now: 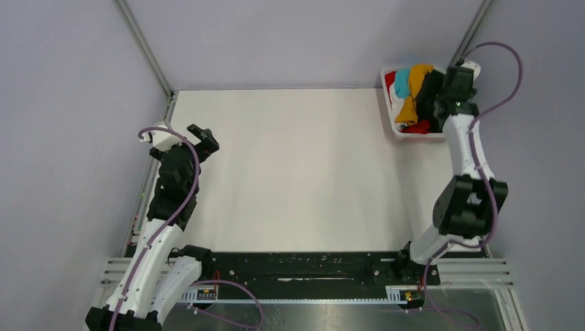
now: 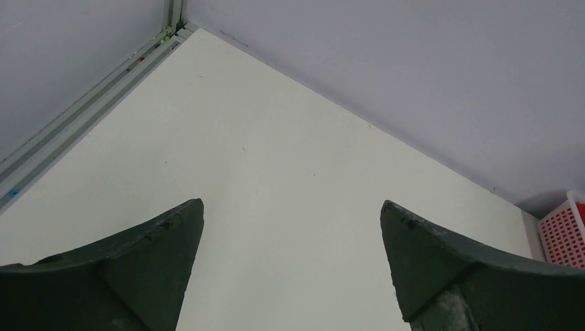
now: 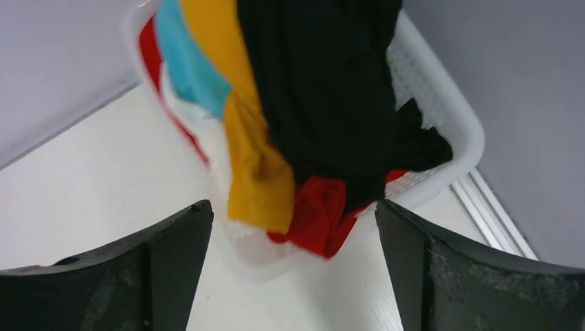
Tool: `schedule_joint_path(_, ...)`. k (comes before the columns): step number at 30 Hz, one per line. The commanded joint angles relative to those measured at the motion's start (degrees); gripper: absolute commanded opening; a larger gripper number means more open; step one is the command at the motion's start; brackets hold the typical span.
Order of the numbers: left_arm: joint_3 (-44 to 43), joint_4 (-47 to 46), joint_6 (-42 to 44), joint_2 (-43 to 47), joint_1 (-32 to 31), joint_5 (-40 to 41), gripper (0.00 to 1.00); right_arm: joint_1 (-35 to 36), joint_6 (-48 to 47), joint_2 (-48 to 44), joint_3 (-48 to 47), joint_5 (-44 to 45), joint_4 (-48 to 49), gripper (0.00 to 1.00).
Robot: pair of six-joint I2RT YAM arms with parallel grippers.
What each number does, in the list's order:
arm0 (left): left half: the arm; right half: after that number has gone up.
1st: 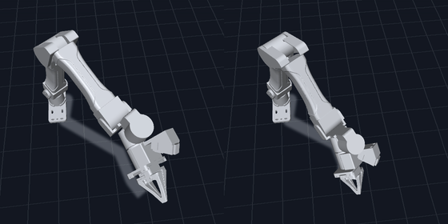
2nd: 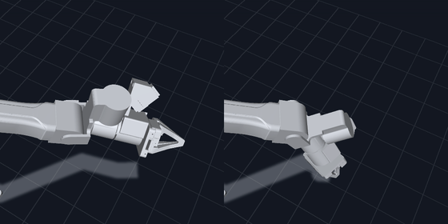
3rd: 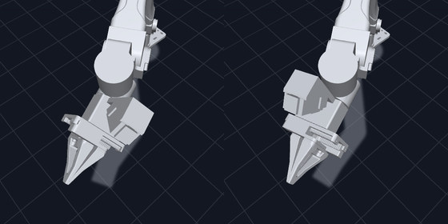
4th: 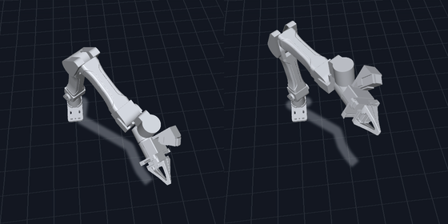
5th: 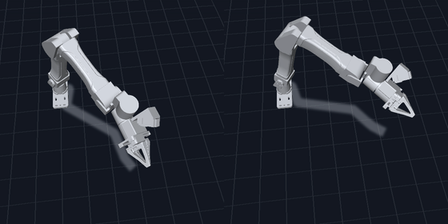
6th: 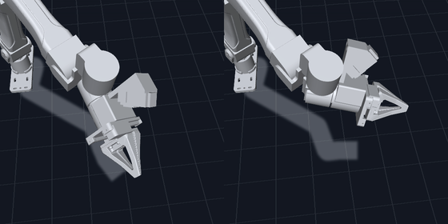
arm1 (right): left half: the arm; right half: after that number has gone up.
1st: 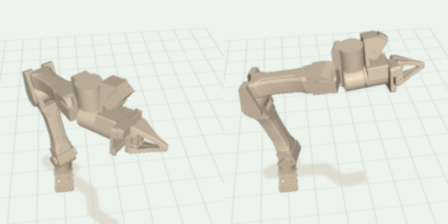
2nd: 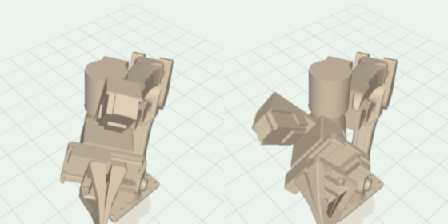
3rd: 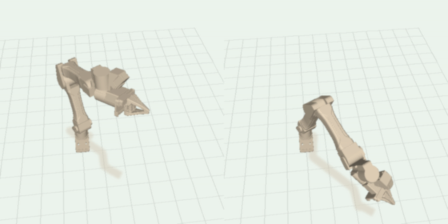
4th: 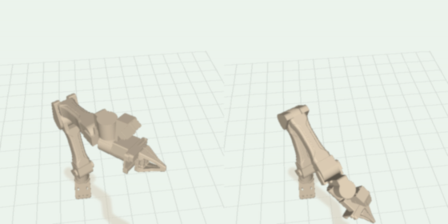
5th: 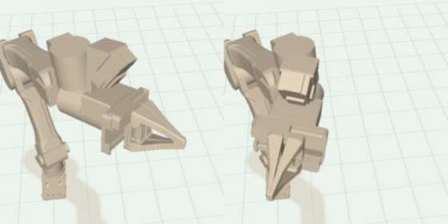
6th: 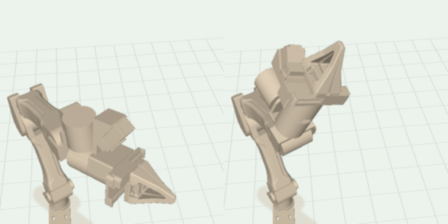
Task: Fold and stack the t-shirts
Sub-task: Grab crumpled tshirt from bin with the right arm
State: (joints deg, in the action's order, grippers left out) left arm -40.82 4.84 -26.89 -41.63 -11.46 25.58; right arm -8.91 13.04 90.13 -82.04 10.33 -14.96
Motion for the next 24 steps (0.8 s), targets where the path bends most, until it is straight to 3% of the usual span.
schedule_joint_path(1,-3.7,0.4,-0.1,-1.6,0.0,1.0,0.99,-3.5,0.7,11.8,-14.8,-1.3,-15.3,0.96)
schedule_joint_path(11,-4.9,0.6,-0.6,-5.6,0.0,-1.4,0.99,-7.2,-0.5,30.8,-28.8,-2.7,-17.9,0.88)
schedule_joint_path(14,-5.8,1.2,-0.6,-6.9,0.0,-1.9,0.99,-7.8,-1.1,34.7,-31.8,-5.9,-17.8,0.78)
schedule_joint_path(15,-6.2,1.4,-0.6,-7.2,0.0,-2.0,0.99,-7.8,-1.4,35.7,-32.8,-7.0,-17.7,0.72)
schedule_joint_path(19,-6.9,1.6,-0.2,-8.2,-0.1,-3.7,0.99,-8.0,-3.0,37.2,-37.0,-6.7,-17.1,0.3)
schedule_joint_path(24,-7.0,1.3,0.0,-8.2,-0.1,-4.7,0.99,-8.1,-6.3,33.9,-42.6,-3.7,-16.0,0.0)
